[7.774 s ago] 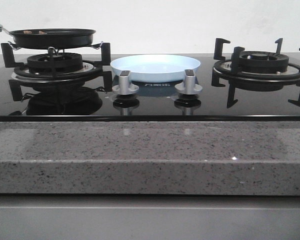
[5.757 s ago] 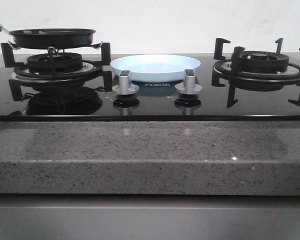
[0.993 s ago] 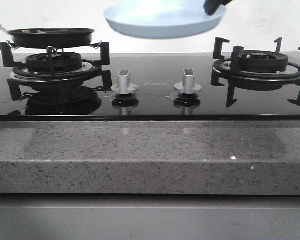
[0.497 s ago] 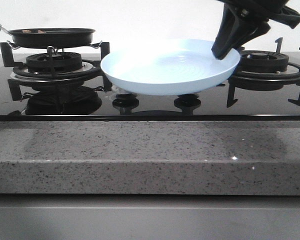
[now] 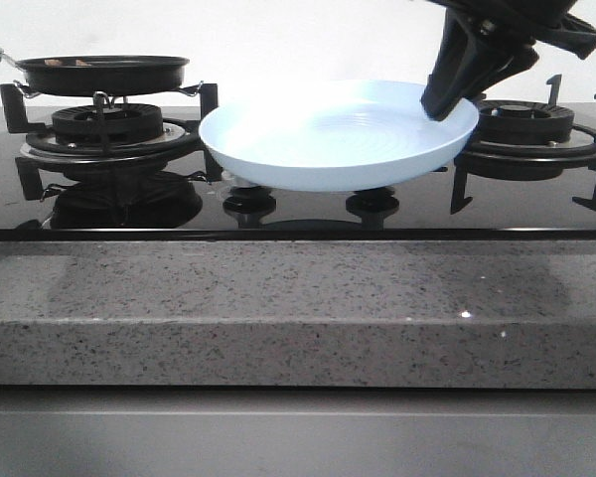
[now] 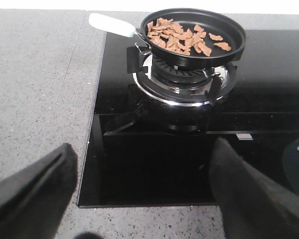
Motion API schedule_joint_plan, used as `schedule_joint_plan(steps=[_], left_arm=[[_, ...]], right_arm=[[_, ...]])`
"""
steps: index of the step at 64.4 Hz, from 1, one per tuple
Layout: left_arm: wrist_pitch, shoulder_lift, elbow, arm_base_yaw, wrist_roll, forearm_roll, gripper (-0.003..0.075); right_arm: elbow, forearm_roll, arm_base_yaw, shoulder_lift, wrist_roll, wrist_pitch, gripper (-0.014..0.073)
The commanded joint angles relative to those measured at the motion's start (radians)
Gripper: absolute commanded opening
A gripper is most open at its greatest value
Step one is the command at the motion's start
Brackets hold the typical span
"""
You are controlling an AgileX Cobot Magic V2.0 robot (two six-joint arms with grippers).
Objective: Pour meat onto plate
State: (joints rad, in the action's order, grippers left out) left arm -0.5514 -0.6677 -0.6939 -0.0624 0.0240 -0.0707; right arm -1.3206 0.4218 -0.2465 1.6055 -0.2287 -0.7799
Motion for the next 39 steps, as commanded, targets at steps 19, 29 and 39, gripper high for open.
schedule_joint_plan(steps=[19,29,39], left_arm=[[-0.104,-0.377,-0.332,0.140,0.033,-0.071,0.0573],[-0.146,-0.506,-0.432,0.241,0.205,-0.318,0.0564],[-0.223,-0.635,-0.517,0.343,0.397,-0.622,0.0564]], right_arm=[[-0.024,0.032,-0.001,-0.050,-0.010,0.031,-0.0118],[-0.024,0.032,-0.001,-0.050,-0.010,0.031,-0.0118],[-0.024,0.032,-0.001,-0.050,-0.010,0.031,-0.0118]])
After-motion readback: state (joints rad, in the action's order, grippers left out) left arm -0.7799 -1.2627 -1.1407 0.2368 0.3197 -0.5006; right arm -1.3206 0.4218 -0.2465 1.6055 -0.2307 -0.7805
